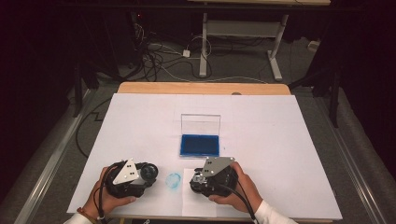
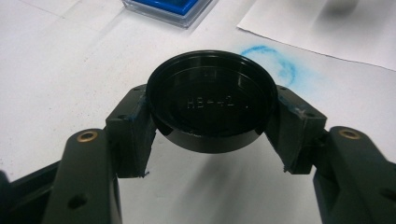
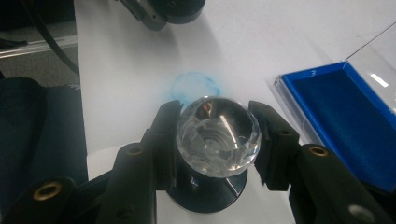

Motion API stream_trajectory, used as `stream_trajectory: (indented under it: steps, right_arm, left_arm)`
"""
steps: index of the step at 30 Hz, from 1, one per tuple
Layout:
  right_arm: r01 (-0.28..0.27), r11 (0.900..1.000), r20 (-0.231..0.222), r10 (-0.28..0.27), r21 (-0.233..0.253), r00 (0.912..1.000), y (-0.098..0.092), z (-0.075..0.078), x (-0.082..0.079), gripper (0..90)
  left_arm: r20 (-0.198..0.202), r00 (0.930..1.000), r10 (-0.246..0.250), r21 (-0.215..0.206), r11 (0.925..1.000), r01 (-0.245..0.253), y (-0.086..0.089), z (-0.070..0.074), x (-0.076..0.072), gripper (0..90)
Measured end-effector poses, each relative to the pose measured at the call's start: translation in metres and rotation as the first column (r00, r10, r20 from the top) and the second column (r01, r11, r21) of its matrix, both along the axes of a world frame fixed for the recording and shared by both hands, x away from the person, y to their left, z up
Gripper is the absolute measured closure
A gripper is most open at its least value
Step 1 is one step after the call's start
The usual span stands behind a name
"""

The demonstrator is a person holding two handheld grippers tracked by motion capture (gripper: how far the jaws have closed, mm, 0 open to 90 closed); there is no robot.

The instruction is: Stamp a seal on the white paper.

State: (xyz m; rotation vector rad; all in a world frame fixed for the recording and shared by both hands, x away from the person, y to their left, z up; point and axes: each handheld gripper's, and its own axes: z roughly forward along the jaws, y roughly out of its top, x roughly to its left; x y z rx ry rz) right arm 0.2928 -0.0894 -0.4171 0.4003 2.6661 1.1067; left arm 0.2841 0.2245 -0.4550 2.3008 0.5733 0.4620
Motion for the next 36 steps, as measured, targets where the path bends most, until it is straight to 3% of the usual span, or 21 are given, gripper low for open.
stream_trajectory:
  steps: [19,33,36]
  right_arm:
    - [-0.009,0.999,-0.024,0.008,-0.038,0.9997,0.003,-0.015,-0.005,56.8]
    - [-0.01,0.999,-0.052,0.008,-0.038,0.9986,0.0,-0.024,-0.006,56.7]
    - [-0.009,0.999,-0.04,0.007,-0.039,0.9992,0.001,-0.026,-0.009,56.7]
  left_arm:
    - [-0.003,1.0,-0.002,0.002,1.0,0.002,-0.001,-0.001,0.0,36.5]
    - [-0.002,1.0,0.0,0.007,1.0,0.0,0.0,-0.001,0.0,36.5]
    - [-0.002,1.0,-0.003,0.01,0.9999,0.003,-0.002,-0.001,0.0,36.5]
